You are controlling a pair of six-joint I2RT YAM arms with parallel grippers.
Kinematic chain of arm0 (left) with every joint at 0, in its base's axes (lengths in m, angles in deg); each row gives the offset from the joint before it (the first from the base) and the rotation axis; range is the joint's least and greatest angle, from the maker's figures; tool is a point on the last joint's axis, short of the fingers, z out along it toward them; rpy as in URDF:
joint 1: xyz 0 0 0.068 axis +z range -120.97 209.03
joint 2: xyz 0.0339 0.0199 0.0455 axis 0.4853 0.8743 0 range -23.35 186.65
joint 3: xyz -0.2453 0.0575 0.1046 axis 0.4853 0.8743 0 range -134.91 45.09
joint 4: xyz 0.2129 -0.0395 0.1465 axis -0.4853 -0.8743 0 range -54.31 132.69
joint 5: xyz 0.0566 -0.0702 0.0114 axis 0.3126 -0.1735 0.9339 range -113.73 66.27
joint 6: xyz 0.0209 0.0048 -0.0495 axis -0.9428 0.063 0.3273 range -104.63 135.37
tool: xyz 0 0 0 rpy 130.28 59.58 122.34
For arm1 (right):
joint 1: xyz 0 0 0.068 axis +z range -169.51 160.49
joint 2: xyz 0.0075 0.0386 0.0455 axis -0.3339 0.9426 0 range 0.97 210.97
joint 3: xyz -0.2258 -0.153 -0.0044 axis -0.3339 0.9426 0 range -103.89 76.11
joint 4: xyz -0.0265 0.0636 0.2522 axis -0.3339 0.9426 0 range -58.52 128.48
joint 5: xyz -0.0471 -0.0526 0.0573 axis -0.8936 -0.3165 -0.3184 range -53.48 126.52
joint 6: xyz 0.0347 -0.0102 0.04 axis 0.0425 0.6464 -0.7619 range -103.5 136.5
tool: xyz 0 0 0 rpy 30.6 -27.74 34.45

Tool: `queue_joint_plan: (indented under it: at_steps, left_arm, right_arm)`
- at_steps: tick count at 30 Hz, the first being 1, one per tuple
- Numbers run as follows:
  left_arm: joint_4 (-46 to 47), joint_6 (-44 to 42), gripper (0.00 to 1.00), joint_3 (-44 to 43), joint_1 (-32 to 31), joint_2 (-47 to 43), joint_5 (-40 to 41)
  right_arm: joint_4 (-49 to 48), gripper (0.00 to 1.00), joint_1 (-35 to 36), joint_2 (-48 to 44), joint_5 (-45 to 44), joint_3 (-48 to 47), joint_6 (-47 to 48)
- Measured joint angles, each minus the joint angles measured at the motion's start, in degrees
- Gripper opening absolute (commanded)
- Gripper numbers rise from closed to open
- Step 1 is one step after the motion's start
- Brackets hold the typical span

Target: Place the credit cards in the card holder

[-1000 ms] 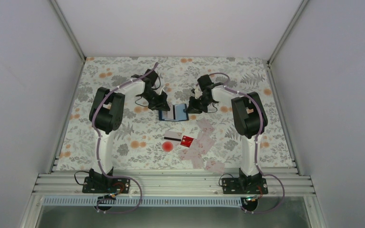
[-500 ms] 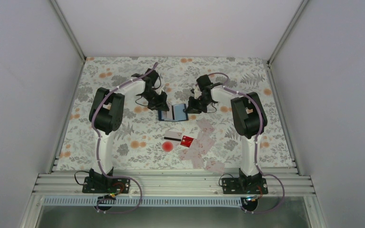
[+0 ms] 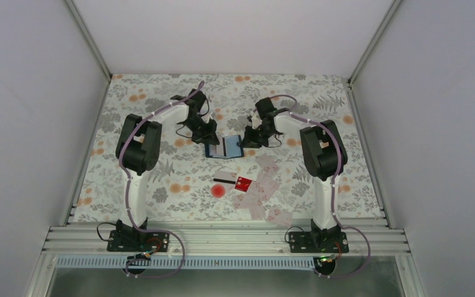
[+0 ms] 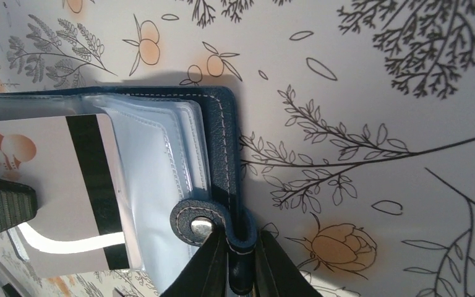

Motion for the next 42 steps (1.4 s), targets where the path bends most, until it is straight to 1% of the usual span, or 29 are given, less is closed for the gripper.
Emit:
queue_joint_plan:
  at_steps: [4, 10, 12, 15, 20, 24, 28, 33, 35, 36, 40, 42]
  left_arm:
    - [-0.5, -1.8, 0.02, -0.4, 0.0, 0.1, 0.7]
    - [-1.6, -5.4, 0.02, -1.9, -0.3, 0.5, 1.6]
    - [-2.0, -6.7, 0.02, -2.3, -0.5, 0.7, 1.9]
    - [-2.4, -8.3, 0.02, -3.1, -0.7, 1.1, 2.3]
    - [-2.6, -10.3, 0.02, -3.5, -0.9, 1.4, 2.3]
    - [-2.8, -11.1, 0.02, -3.7, -1.0, 1.5, 2.4]
    - [-2.8, -11.5, 0.02, -3.8, -1.0, 1.6, 2.4]
    - [-2.7, -11.8, 0.02, -3.8, -1.0, 1.6, 2.3]
    - [-2.7, -11.9, 0.02, -3.8, -1.0, 1.6, 2.1]
    - [-2.8, -12.0, 0.02, -3.8, -1.0, 1.6, 2.1]
    - [-3.5, -12.2, 0.02, -3.8, -0.9, 1.6, 2.1]
    - [-3.8, -12.2, 0.02, -3.8, -0.9, 1.6, 2.1]
  right_arm:
    - [-1.2, 0.31, 0.1, -0.7, 1.1, 0.6, 2.1]
    - [-1.0, 0.38, 0.8, -1.4, 1.0, 0.6, 4.2]
    - [-0.1, 0.44, 0.9, -1.3, 0.9, 0.0, 4.7]
    - [1.5, 0.49, 0.9, -0.5, 0.5, -2.0, 4.9]
    - [2.7, 0.49, 0.9, 2.9, -0.1, -7.4, 5.2]
    - [3.5, 0.47, 0.9, 4.5, -0.2, -10.0, 5.2]
    - [4.0, 0.44, 1.1, 4.6, -1.0, -10.2, 5.5]
    - [2.9, 0.32, 1.5, 3.8, -2.4, -8.6, 6.4]
    - [2.2, 0.29, 1.4, 3.7, -2.2, -8.0, 6.5]
    - [1.9, 0.26, 1.3, 3.7, -1.7, -7.8, 6.5]
    - [1.2, 0.1, 0.8, 3.7, 0.2, -7.1, 6.0]
    - [1.5, 0.04, 0.6, 3.7, 0.3, -6.9, 5.6]
